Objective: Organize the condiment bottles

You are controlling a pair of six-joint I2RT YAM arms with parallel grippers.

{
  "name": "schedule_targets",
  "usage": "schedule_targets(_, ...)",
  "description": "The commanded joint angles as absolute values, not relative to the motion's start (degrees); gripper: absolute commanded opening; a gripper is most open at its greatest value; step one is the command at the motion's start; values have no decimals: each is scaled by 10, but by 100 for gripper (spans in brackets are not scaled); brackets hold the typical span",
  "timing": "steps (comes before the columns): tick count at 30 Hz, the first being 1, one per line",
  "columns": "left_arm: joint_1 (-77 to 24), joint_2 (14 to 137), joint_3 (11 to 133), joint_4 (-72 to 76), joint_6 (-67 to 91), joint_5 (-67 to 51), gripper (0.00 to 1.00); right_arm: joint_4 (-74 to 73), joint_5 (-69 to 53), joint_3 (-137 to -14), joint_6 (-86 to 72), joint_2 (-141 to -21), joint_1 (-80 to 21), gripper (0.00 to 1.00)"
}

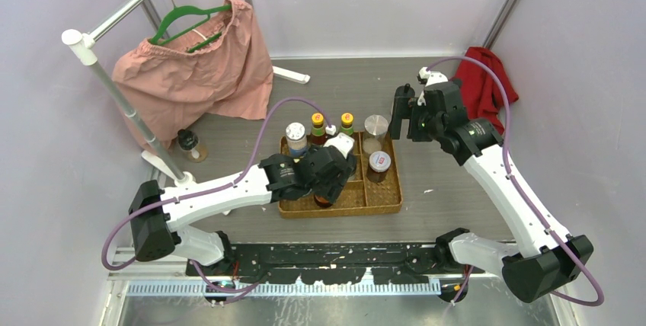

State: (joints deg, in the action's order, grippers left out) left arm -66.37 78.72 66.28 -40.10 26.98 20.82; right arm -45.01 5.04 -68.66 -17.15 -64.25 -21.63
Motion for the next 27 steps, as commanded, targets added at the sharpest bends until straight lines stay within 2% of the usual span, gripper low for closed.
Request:
schedule_targets(1, -667, 771, 675, -338, 274, 225, 55, -432, 49, -684, -176, -632, -216, 99)
schedule_targets(17, -667, 773, 652, -344, 290, 237, 57, -429, 46, -677, -175, -633, -217, 99)
schedule_targets(27, -666, 788, 629, -311, 294, 217, 68, -432, 44, -671, -179, -627, -217, 99)
